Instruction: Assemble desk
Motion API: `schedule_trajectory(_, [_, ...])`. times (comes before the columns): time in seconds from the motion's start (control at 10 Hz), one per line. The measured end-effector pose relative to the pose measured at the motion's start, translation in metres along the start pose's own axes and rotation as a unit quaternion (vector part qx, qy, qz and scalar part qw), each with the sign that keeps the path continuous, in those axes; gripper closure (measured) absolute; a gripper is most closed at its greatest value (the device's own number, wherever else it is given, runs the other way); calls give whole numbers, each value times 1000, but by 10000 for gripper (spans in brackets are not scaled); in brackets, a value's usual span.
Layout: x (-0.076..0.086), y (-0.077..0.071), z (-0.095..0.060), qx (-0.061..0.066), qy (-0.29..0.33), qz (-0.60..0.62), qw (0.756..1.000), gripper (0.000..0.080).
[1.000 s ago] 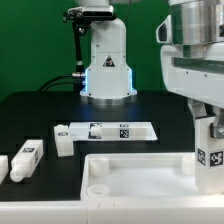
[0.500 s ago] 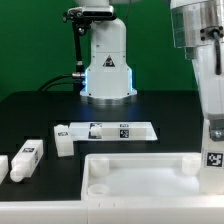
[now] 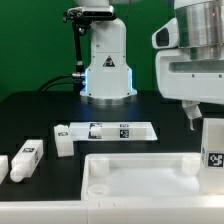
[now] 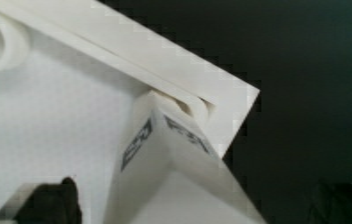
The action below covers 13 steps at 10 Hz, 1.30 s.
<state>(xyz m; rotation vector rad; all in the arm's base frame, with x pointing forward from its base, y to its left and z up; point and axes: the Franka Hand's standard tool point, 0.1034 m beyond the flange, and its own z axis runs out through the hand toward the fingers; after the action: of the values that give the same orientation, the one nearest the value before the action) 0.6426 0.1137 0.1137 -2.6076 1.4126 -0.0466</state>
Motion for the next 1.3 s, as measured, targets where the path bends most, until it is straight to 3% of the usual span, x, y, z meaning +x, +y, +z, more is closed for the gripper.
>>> schedule_trajectory(0.2, [1, 0, -1, -5, 6, -94, 996, 151])
schedule_trajectory(0.3, [4, -2, -3, -23, 24, -222, 974, 151])
schedule_trajectory(0.4, [8, -5, -2, -31, 25, -329, 943, 151])
schedule_trajectory(0.5, [8, -7, -2, -33, 24, -335, 941, 151])
schedule_trajectory(0.7, [8, -6, -1, -33, 24, -315, 948, 163])
schedule_trajectory(0.9, [9, -6, -1, -32, 27, -265, 963, 508])
schedule_trajectory(1.3, [14, 0, -2, -26, 34, -58, 997, 508])
